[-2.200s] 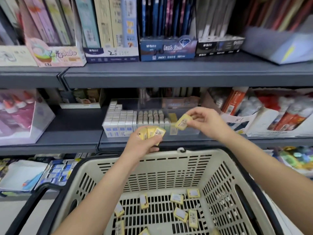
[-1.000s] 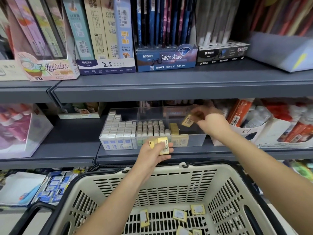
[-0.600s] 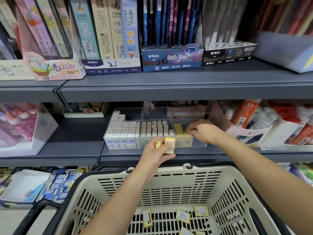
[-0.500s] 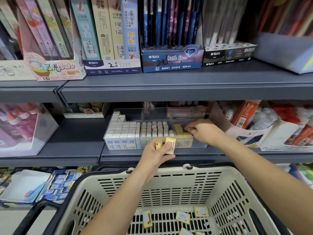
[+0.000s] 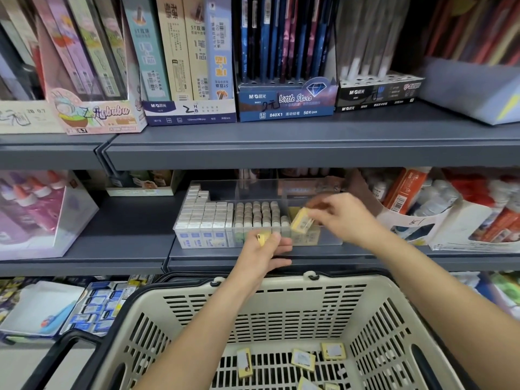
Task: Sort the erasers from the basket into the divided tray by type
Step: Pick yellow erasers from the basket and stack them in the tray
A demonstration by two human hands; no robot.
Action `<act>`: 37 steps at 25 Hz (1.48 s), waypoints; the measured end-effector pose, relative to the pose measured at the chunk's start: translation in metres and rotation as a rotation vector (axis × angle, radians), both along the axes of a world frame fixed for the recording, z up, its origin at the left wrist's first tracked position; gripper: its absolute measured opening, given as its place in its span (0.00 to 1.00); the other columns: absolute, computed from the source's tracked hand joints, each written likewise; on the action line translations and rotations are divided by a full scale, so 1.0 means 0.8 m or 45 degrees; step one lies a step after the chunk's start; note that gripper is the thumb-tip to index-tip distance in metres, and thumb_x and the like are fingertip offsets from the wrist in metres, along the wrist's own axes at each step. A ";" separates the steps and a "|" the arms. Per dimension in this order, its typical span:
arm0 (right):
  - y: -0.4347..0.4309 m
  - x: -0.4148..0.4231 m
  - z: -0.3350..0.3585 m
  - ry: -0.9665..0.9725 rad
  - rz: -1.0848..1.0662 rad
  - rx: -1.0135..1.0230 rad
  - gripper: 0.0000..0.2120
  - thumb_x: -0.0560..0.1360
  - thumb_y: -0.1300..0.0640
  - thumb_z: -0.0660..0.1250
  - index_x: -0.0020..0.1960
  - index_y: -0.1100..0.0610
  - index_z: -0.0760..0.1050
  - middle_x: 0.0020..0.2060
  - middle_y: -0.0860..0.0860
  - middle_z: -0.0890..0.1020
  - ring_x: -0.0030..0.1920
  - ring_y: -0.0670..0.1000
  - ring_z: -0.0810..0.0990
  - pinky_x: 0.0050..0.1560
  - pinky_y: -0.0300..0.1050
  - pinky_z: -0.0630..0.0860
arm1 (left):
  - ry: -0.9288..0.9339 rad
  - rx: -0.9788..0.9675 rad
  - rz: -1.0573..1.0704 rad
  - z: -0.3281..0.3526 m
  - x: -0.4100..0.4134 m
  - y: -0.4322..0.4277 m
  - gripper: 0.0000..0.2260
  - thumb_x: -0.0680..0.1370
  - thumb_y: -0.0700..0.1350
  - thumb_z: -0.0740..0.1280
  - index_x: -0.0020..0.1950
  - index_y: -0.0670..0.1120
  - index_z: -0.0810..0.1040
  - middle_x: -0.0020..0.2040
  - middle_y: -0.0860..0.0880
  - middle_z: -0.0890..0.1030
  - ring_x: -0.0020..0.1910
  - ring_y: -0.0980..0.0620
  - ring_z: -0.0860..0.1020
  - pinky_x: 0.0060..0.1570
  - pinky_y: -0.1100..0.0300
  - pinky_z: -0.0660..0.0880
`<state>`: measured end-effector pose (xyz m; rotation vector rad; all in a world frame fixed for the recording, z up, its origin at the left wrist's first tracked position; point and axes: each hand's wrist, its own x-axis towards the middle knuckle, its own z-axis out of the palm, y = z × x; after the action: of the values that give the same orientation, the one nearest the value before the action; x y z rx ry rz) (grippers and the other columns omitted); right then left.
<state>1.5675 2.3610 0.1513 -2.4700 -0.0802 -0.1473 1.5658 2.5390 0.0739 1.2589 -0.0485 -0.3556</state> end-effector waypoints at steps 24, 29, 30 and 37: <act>0.038 -0.011 -0.020 -0.010 0.311 -0.223 0.08 0.75 0.52 0.66 0.52 0.53 0.79 0.45 0.47 0.80 0.41 0.44 0.77 0.44 0.32 0.72 | -0.180 0.194 -0.007 0.001 -0.008 -0.003 0.08 0.77 0.35 0.65 0.56 0.41 0.76 0.46 0.48 0.82 0.46 0.54 0.80 0.45 0.64 0.79; -0.007 -0.001 0.002 0.005 0.024 -0.113 0.07 0.75 0.52 0.66 0.52 0.52 0.78 0.42 0.47 0.82 0.44 0.48 0.81 0.50 0.44 0.78 | -0.380 0.598 0.134 0.006 -0.018 0.009 0.08 0.76 0.40 0.67 0.54 0.48 0.76 0.49 0.53 0.80 0.49 0.59 0.79 0.51 0.69 0.75; -0.018 0.007 0.005 -0.024 -0.063 -0.149 0.08 0.75 0.53 0.66 0.53 0.52 0.78 0.43 0.48 0.82 0.48 0.51 0.81 0.51 0.45 0.77 | -0.450 0.700 0.138 0.008 -0.022 0.015 0.07 0.76 0.41 0.67 0.52 0.51 0.75 0.48 0.55 0.80 0.48 0.61 0.78 0.50 0.72 0.73; -0.022 0.070 -0.024 0.232 -0.064 -0.482 0.13 0.77 0.61 0.59 0.59 0.55 0.76 0.60 0.53 0.78 0.58 0.54 0.76 0.55 0.40 0.69 | -0.577 0.787 0.103 0.006 -0.079 0.067 0.10 0.76 0.39 0.66 0.49 0.55 0.76 0.48 0.56 0.81 0.50 0.64 0.78 0.52 0.72 0.72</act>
<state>1.6238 2.3434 0.1318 -2.8519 0.0358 0.0801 1.5030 2.5925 0.0784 1.9306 -0.2906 0.0012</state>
